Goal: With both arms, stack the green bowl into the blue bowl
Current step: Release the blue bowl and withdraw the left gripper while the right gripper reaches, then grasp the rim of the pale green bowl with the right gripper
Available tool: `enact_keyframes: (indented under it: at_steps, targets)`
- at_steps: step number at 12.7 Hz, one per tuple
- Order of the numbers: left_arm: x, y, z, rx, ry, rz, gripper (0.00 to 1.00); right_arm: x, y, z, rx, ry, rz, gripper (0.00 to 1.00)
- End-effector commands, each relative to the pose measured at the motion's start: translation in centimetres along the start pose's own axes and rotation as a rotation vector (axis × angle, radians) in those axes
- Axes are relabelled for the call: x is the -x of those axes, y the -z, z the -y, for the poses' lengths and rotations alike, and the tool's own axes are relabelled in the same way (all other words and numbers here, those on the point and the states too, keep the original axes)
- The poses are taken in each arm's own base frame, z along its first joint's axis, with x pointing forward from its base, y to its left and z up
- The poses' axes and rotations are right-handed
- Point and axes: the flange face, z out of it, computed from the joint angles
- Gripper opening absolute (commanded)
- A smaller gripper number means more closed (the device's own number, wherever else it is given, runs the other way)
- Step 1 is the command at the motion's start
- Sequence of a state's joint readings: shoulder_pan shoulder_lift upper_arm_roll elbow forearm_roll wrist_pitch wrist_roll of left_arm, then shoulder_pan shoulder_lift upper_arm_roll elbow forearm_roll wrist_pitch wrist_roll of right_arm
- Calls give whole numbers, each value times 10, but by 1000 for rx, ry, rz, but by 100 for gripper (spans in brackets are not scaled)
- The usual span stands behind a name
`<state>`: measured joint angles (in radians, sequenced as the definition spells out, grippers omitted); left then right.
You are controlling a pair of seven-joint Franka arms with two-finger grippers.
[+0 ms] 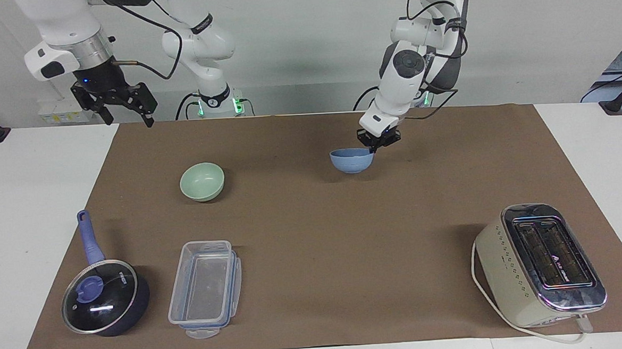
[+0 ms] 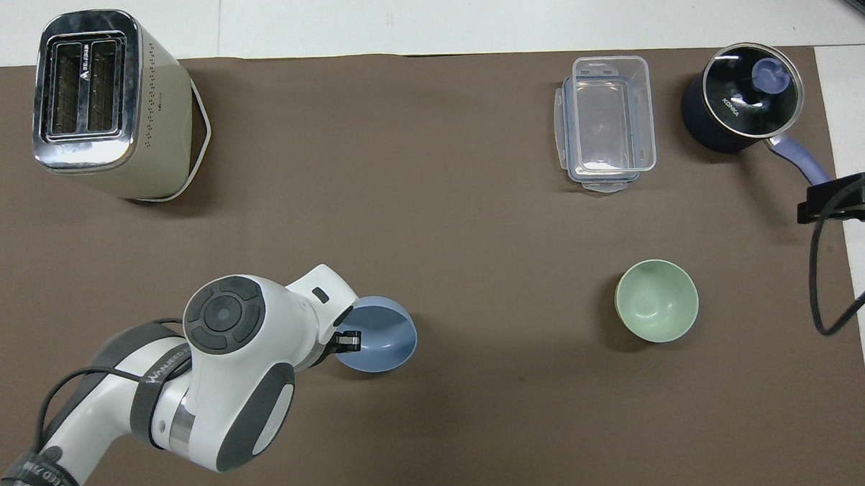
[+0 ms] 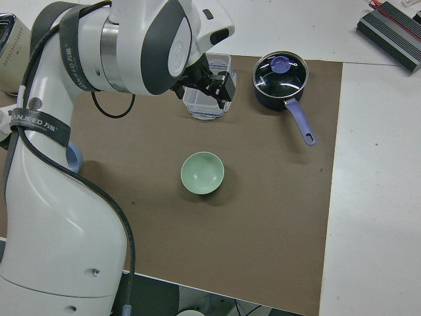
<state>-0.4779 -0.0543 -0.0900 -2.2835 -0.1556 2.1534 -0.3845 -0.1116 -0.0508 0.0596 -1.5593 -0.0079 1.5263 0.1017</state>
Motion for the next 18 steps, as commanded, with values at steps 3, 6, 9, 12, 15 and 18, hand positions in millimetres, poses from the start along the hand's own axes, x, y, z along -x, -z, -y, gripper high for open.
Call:
enact_keyframes:
  at_steps: [3,6,9,12,15,18]
  targets:
    - [-12,-8,-4,23,17,-31,100,-1,-1,-4,4,-23,8,100]
    - [-47,31,10,62,56,-105,100,-1,-2,-4,5,-23,8,100]
    - [-72,60,43,77,100,-158,100,0,-10,-4,7,-21,17,100]
    - [-87,111,94,68,38,-128,100,2,-33,-5,7,-14,24,100]
    - [-93,169,159,66,-37,-93,100,21,-89,-5,12,-10,33,100]
    - [-81,201,216,65,-44,-105,100,28,-157,-9,8,-1,38,100]
